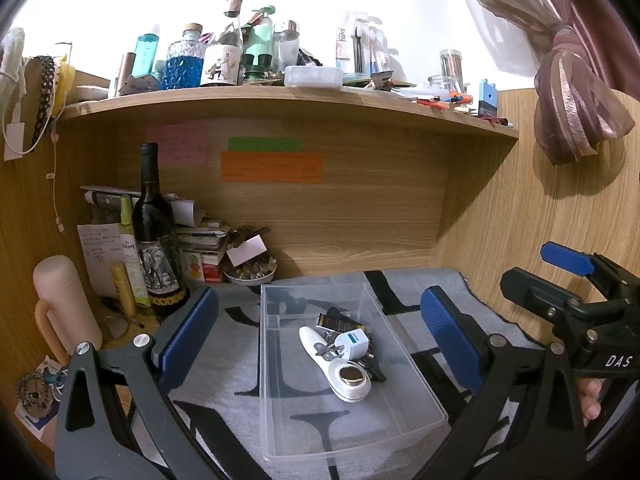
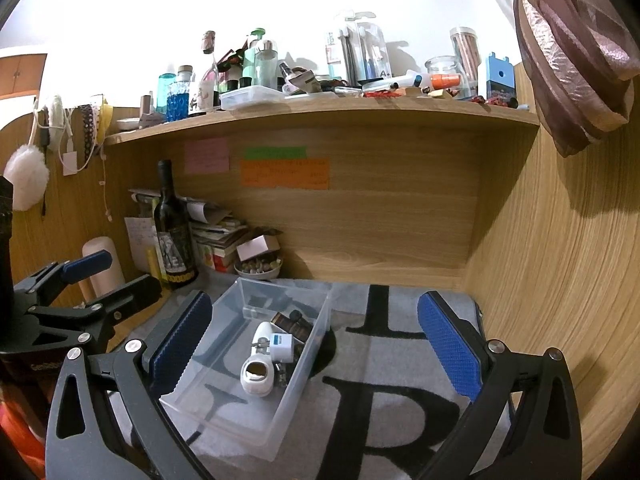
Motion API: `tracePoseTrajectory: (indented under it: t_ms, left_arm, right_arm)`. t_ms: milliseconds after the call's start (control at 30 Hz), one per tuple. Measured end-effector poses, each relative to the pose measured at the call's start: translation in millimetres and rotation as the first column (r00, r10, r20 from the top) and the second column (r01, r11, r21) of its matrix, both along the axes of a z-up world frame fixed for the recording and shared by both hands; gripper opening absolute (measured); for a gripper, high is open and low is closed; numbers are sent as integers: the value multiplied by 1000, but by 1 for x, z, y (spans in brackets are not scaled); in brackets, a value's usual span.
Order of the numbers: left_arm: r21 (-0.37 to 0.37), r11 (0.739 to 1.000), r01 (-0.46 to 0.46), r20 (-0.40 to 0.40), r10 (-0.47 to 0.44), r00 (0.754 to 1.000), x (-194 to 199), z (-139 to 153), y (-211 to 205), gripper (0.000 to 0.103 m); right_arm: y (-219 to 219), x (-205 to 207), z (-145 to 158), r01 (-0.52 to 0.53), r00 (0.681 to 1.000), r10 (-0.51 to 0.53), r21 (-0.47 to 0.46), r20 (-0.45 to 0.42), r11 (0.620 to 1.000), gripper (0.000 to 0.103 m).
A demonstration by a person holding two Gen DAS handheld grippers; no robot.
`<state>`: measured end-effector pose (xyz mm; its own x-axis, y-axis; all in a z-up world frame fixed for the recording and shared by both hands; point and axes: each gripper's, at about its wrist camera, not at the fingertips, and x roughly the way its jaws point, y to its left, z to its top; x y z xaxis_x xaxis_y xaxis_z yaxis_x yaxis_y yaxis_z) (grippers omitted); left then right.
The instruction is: Organize rigid objects
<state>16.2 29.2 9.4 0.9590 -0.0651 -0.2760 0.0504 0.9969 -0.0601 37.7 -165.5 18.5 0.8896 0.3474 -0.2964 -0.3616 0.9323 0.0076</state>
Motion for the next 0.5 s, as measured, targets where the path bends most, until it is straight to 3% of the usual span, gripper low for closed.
tracePoseTrajectory:
  t_ms: [500]
  left_arm:
    - [11, 1000, 7, 7, -7, 1000, -2, 1, -3, 103]
  right_arm:
    - [3, -4, 3, 15, 1000, -15, 5, 10, 1000, 103]
